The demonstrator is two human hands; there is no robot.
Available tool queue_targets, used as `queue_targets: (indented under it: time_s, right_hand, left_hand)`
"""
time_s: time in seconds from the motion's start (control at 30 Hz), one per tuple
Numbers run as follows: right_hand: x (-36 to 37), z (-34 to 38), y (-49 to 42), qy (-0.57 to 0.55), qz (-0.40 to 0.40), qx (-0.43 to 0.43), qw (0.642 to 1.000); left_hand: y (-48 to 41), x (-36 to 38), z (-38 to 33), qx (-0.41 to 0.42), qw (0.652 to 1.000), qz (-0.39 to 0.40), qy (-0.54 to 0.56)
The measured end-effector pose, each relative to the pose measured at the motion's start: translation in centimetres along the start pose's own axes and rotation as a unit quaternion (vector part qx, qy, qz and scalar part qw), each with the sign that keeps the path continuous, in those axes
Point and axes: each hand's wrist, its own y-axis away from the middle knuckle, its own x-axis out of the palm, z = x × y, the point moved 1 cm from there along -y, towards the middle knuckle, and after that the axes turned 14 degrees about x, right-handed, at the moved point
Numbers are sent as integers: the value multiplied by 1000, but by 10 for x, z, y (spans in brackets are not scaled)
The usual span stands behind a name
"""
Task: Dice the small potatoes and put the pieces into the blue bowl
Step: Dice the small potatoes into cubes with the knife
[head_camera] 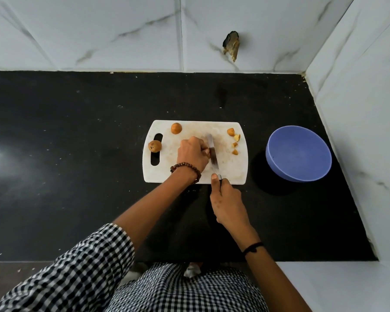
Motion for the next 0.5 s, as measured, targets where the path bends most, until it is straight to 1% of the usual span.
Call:
queue_targets:
  time_s: [0.23,0.5]
  right_hand:
    - [10,10,-3,72,-40,-1,997]
    - [5,29,-18,86,-23,-9,996]
  left_hand:
    - [-3,0,-2,1,1000,9,3]
    - [1,-5,-2,6,1000,3,26]
